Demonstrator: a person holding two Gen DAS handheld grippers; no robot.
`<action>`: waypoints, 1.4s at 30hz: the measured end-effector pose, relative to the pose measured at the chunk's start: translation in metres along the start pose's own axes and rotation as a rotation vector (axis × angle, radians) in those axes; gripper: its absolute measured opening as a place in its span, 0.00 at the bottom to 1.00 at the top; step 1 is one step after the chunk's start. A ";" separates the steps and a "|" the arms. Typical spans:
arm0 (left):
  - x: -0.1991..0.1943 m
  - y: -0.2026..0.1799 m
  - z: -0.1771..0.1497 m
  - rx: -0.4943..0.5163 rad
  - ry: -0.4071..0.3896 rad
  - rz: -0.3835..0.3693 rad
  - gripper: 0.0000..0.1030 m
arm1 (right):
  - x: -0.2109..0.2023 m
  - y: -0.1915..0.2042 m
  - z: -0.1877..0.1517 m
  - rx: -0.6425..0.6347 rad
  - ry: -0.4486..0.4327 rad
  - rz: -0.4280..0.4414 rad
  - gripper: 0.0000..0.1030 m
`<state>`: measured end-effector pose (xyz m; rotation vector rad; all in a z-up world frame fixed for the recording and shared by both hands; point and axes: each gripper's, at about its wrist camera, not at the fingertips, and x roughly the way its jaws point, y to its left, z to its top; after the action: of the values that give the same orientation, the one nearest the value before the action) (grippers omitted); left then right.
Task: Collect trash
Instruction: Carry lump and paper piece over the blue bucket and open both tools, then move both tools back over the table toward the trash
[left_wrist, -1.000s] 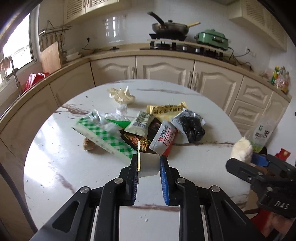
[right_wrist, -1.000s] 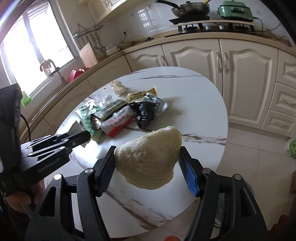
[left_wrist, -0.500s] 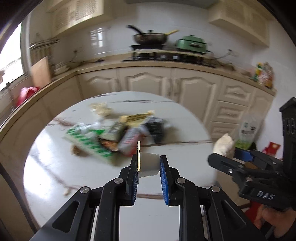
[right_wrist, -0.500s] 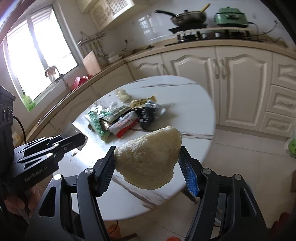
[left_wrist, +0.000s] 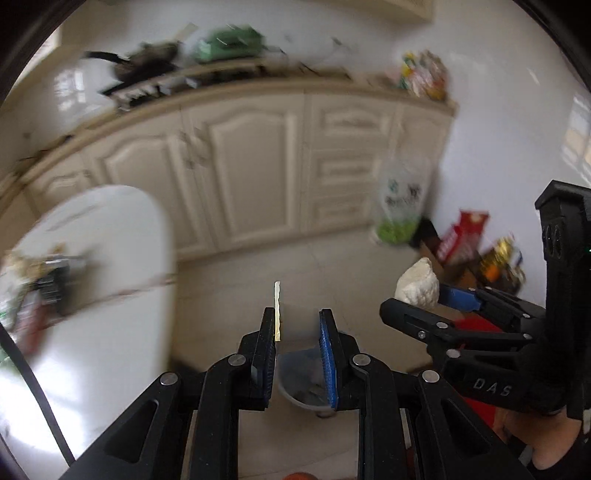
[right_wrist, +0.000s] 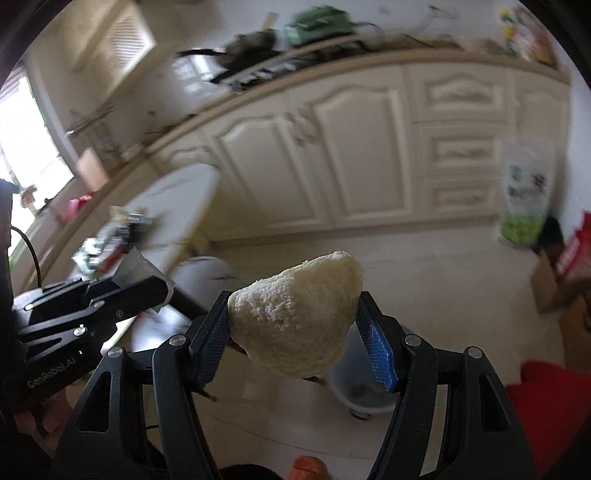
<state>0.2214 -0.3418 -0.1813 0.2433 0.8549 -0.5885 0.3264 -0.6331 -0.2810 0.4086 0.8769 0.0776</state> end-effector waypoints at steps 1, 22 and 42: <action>0.012 -0.004 0.003 0.008 0.018 -0.016 0.18 | 0.007 -0.013 -0.003 0.021 0.013 -0.009 0.62; 0.136 -0.023 0.043 0.013 0.144 0.093 0.55 | 0.129 -0.104 -0.054 0.195 0.184 0.021 0.65; -0.082 -0.029 -0.018 -0.026 -0.155 0.170 0.70 | -0.060 0.001 -0.009 0.044 -0.134 0.014 0.88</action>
<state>0.1512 -0.3260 -0.1296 0.2413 0.6843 -0.4317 0.2813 -0.6435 -0.2421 0.4559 0.7449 0.0431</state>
